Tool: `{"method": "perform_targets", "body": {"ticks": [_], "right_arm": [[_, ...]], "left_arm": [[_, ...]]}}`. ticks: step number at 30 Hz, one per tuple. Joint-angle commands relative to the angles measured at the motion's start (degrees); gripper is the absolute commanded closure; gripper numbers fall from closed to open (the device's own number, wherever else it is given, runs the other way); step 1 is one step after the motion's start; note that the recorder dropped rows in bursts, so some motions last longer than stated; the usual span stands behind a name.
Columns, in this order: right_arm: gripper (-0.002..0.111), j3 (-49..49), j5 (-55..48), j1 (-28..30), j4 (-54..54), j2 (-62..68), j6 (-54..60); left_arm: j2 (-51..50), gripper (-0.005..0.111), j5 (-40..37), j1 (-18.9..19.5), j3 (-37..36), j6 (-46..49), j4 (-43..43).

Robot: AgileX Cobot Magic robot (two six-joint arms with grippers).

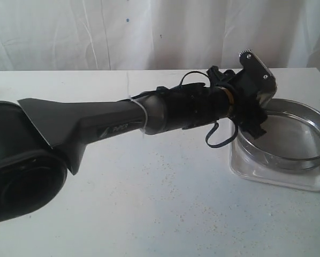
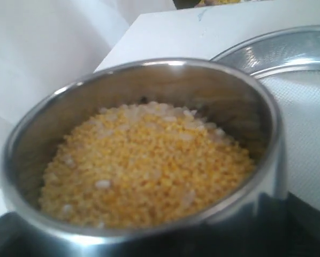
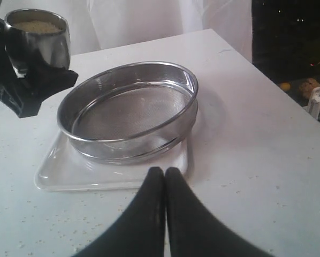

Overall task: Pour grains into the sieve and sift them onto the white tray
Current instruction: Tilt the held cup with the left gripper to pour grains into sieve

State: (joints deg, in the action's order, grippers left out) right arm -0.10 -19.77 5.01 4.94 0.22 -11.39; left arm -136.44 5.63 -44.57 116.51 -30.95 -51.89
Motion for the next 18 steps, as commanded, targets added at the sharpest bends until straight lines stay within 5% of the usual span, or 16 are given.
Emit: {"method": "perform_targets", "body": {"ticks": [1, 6, 18], "right_arm": [[0.108, 0.1, 0.1, 0.3, 0.5, -0.2, 0.0], [0.108, 0.1, 0.1, 0.3, 0.5, -0.2, 0.0], [0.108, 0.1, 0.1, 0.3, 0.5, -0.2, 0.0]], "left_arm": [[-1.6, 0.107, -4.9, -1.3, 3.3, 8.8, 0.0], [-3.1, 0.107, -9.4, -3.3, 5.6, 19.9, -0.4], [-7.0, 0.107, -15.1, -3.5, 11.6, 20.7, -1.7]]}}
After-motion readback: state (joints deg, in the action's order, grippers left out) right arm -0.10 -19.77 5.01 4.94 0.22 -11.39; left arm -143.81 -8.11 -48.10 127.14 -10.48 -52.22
